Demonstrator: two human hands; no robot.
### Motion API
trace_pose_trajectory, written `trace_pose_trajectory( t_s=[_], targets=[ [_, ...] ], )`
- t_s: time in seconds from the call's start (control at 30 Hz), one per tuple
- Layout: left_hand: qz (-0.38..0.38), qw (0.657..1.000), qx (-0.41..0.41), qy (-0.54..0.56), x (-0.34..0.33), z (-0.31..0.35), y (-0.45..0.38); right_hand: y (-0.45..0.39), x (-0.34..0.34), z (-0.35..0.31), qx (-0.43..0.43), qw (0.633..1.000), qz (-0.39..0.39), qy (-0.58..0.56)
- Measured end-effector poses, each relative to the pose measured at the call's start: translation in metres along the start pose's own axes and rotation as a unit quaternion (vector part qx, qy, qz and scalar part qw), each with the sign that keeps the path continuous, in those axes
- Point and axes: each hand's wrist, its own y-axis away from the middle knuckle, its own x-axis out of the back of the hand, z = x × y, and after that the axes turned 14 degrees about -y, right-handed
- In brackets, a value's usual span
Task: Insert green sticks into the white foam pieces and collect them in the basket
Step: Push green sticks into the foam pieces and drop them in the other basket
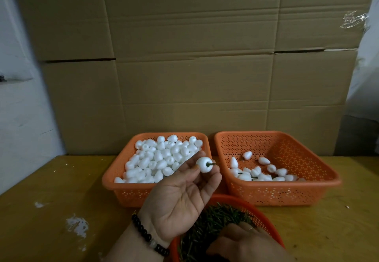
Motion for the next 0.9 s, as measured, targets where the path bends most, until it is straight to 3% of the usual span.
trace_pose_trajectory(
  t_s=[0.23,0.67,0.77,0.9],
  targets=[
    [0.070,0.985,-0.046,-0.150,-0.002,0.007,-0.011,-0.007,-0.003,0.002,-0.041,0.998,-0.057,0.004],
    [0.113,0.958,0.032,-0.263,-0.027,0.006,-0.076,-0.011,-0.001,-0.003,-0.077,0.991,-0.105,0.013],
    [0.149,0.915,0.025,-0.373,-0.027,-0.001,-0.090,-0.011,0.000,-0.003,-0.082,0.991,-0.109,0.008],
    [0.188,0.819,-0.033,-0.541,-0.024,-0.015,-0.106,-0.015,0.000,-0.001,-0.096,0.985,-0.140,0.007]
  ],
)
